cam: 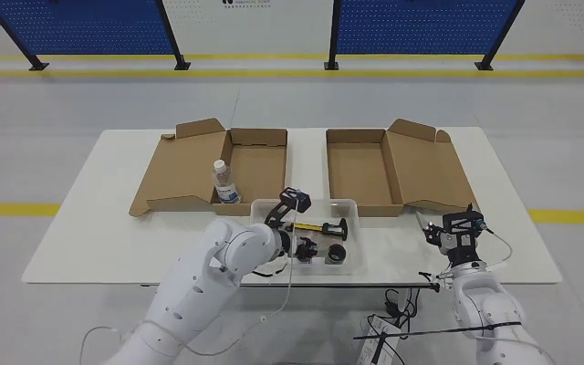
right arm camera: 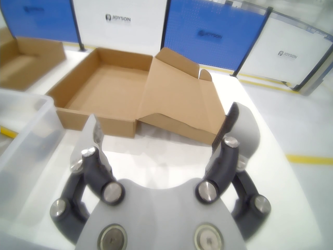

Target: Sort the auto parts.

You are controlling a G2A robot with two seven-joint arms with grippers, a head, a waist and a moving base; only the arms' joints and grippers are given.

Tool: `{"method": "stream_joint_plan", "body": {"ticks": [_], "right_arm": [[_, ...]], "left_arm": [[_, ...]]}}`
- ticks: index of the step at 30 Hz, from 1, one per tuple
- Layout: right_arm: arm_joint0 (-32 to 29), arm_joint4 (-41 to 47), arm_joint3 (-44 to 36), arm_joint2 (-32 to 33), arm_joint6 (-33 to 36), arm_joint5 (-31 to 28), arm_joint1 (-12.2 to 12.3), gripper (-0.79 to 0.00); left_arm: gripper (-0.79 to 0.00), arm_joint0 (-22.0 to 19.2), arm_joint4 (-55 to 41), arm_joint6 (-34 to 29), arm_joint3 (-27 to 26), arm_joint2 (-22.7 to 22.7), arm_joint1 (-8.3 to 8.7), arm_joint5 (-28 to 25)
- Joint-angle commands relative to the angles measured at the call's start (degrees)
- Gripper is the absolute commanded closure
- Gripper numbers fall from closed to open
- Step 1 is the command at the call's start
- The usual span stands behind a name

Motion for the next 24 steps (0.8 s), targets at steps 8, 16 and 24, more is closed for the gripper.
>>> {"method": "stream_joint_plan", "body": {"ticks": [8, 16, 24], "right_arm": [[0.0, 0.0, 0.0, 0.0, 0.0, 0.0, 0.0, -0.785], [0.0, 0.0, 0.0, 0.0, 0.0, 0.0, 0.0, -0.785], [0.0, 0.0, 0.0, 0.0, 0.0, 0.0, 0.0, -0.785]], "left_arm": [[-0.785, -1.07, -0.45, -2.3, 2.38, 0.96, -0.11, 2.83], [-0.785, -2.28, -1.78, -3.02, 5.41, 1.83, -0.33, 3.98], [-0.745, -3.23, -0.94, -3.01, 7.2, 3.1, -0.51, 4.91]]}}
